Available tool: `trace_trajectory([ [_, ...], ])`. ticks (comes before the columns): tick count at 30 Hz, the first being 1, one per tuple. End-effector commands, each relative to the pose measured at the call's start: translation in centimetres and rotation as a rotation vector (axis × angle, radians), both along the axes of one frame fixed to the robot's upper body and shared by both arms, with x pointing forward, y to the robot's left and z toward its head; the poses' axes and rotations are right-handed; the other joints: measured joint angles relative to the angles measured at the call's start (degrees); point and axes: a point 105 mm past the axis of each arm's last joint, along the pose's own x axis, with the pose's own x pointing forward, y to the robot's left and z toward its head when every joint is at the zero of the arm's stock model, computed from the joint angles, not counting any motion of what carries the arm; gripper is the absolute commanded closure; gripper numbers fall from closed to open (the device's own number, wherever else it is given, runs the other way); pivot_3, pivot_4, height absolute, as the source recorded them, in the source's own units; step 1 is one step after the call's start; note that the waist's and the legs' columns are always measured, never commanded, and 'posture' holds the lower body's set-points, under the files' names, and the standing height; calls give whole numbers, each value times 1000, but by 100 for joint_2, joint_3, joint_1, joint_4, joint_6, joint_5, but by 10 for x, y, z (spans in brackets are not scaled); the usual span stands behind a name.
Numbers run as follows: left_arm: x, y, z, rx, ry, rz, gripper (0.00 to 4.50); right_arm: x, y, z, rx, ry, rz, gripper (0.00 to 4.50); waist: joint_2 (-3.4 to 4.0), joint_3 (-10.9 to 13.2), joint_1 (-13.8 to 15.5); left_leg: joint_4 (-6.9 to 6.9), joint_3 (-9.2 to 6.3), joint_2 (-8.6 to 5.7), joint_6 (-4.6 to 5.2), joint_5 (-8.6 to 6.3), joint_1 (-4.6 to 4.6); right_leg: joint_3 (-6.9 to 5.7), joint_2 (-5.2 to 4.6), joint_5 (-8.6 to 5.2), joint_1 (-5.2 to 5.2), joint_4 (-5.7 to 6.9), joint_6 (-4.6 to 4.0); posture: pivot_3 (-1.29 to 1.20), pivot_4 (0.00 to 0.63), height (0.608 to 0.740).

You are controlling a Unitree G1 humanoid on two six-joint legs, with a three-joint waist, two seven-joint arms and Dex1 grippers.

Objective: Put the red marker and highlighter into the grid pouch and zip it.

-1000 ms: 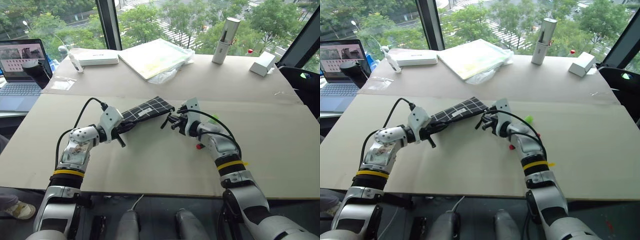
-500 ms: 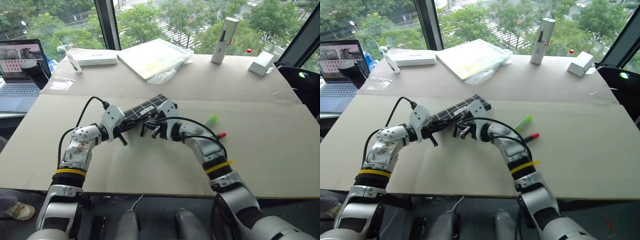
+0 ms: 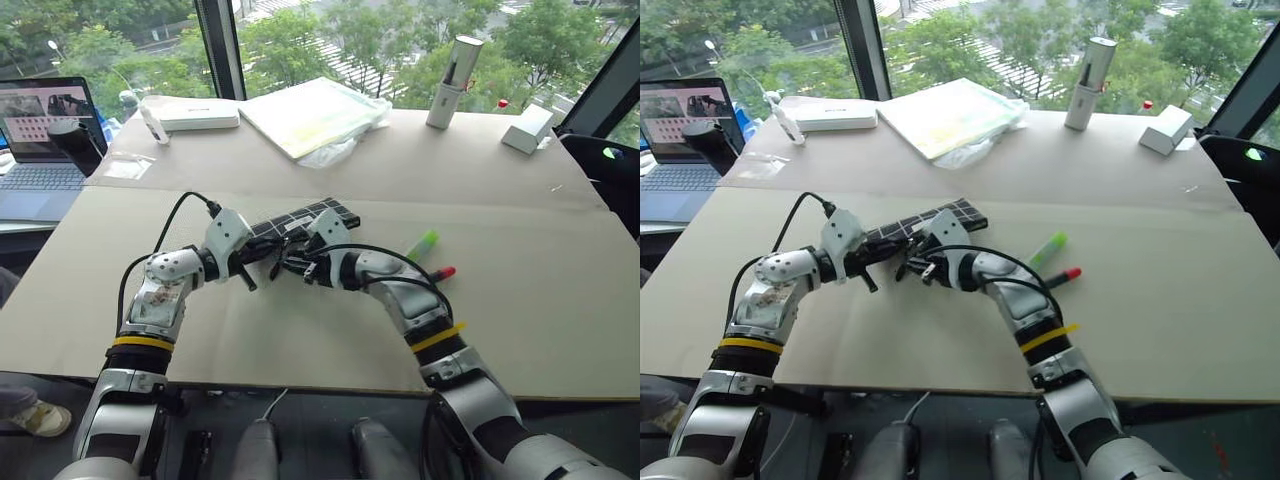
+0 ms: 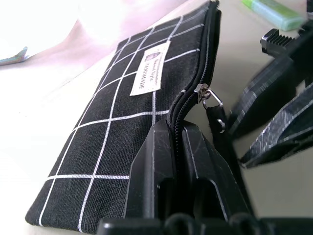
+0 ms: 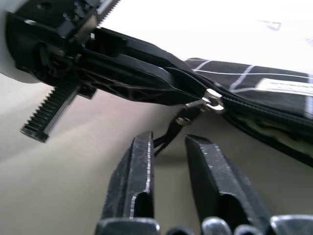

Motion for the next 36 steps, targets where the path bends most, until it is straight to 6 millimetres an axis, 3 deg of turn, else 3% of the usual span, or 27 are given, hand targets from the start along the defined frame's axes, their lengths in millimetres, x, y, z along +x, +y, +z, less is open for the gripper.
trace_trajectory([
  [1,-1,-8,17,-22,-54,-28,4500,-27,-25,25,72,7,130,2047,0,0,12,0,0,0,0,0,0,0,0,0,0,0,0,0,150,737],
  [5,-2,-11,16,-25,-52,-35,4500,-54,-51,29,-12,-26,210,2047,-1,0,2,-1,-3,0,0,0,-3,0,1,0,0,-4,0,0,150,737],
  [7,-2,-14,15,-35,-49,-39,4500,-80,-74,46,-43,-146,314,2047,-1,1,-22,0,-7,1,0,0,-2,0,4,-1,0,-4,1,0,150,737],
  [9,-2,-17,13,-43,-43,-45,4500,-89,-99,52,-122,-206,330,2047,0,3,-8,-1,-8,0,0,0,-2,0,5,-1,1,-6,2,0,150,737],
  [13,-2,-20,11,-44,-37,-53,4500,-64,-149,30,-442,-234,224,2047,-2,4,-8,9,-7,-6,1,0,1,0,0,-2,16,-14,3,0,150,737],
  [17,-1,-21,10,-47,-37,-54,4500,-47,-180,31,-597,-251,207,2047,-1,4,-36,7,-7,-5,1,0,6,2,2,-2,12,-10,3,0,150,737],
  [23,-1,-21,9,-54,-41,-51,4500,-27,-193,31,-707,-243,293,2047,3,7,-24,6,-6,-7,1,0,5,8,2,-1,10,-12,1,0,150,737],
  [36,-2,-17,11,-68,-53,-21,4500,-4,-194,13,-836,-179,404,2047,8,11,-15,7,-4,-7,0,1,5,8,0,1,10,-9,-2,0,150,737],
])
